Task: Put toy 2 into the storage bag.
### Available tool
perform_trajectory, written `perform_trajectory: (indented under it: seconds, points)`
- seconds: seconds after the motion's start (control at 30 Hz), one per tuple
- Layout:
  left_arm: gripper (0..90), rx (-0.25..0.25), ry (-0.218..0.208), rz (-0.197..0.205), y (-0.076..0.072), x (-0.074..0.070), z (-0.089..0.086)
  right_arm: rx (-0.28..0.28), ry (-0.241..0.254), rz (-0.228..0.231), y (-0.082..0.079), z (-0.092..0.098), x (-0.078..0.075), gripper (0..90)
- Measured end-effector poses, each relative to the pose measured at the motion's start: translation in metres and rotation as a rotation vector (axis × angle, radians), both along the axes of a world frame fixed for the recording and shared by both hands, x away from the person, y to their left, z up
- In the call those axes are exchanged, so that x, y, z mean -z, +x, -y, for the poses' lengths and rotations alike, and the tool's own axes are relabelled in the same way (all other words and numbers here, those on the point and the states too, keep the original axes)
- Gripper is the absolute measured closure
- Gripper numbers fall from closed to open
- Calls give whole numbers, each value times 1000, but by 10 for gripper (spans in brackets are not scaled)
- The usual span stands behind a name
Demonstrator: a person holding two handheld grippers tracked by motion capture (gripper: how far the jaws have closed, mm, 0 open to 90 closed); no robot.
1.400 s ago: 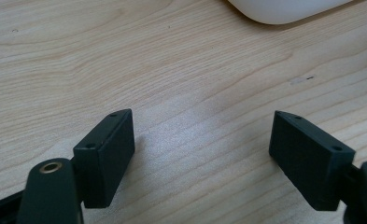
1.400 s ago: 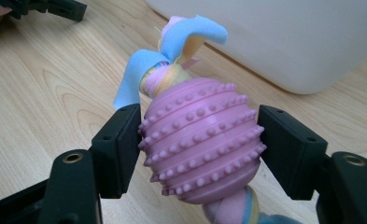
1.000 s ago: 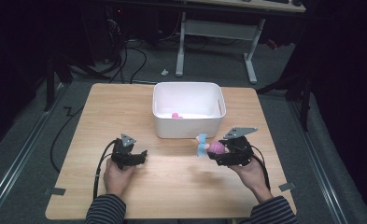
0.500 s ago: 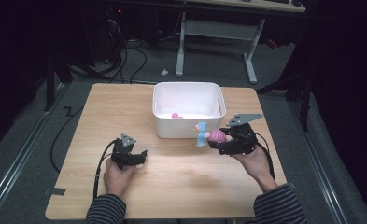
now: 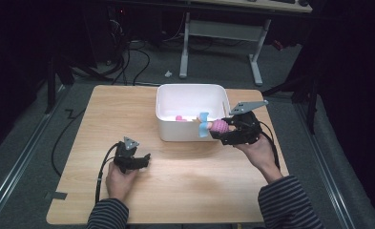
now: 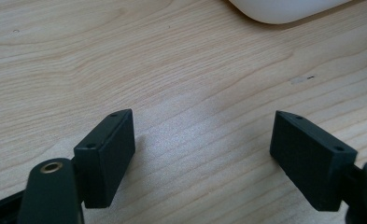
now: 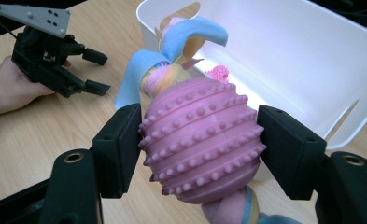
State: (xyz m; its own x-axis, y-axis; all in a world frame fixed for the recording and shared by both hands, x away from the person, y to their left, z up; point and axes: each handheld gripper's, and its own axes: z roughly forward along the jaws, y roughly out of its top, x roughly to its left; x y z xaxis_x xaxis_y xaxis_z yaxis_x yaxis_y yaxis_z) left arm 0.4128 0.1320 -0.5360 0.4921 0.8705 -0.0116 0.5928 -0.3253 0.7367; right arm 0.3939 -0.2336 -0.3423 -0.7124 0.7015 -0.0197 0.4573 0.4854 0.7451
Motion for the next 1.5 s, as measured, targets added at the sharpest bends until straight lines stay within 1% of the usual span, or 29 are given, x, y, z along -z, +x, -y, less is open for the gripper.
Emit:
perform_trajectory:
  seconds: [0.2,0.3,0.5,0.67,0.87,1.1,1.13,1.17,1.2,1.3,1.43,1.5]
  points:
    - [222,0,0,0,0,0,0,-3,-10,3,12,-6,-9,337]
    - [222,0,0,0,0,0,0,4,-7,4,19,-8,-12,337]
    - [223,1,-1,-1,0,0,0,13,-5,-13,33,-10,-14,337]
    - [226,2,-3,-2,0,0,0,28,8,-27,44,-10,-12,337]
    - [226,1,-3,-2,0,0,0,30,-18,-22,56,-14,-8,336]
    - [228,0,-3,-2,1,0,-1,54,-22,-40,70,-16,-3,335]
    - [228,0,-4,-2,0,0,0,50,-20,-41,72,-16,-3,335]
    - [228,0,-4,-2,0,0,0,46,-4,-52,74,-17,-2,335]
    - [228,0,-4,-1,0,0,0,39,-1,-53,76,-18,-2,335]
    - [228,0,-4,-2,0,0,-1,42,-7,-58,82,-21,0,334]
    - [228,0,-3,-2,0,0,-1,49,7,-67,88,-24,4,334]
    - [228,-1,-2,-1,0,0,0,51,2,-74,90,-26,6,333]
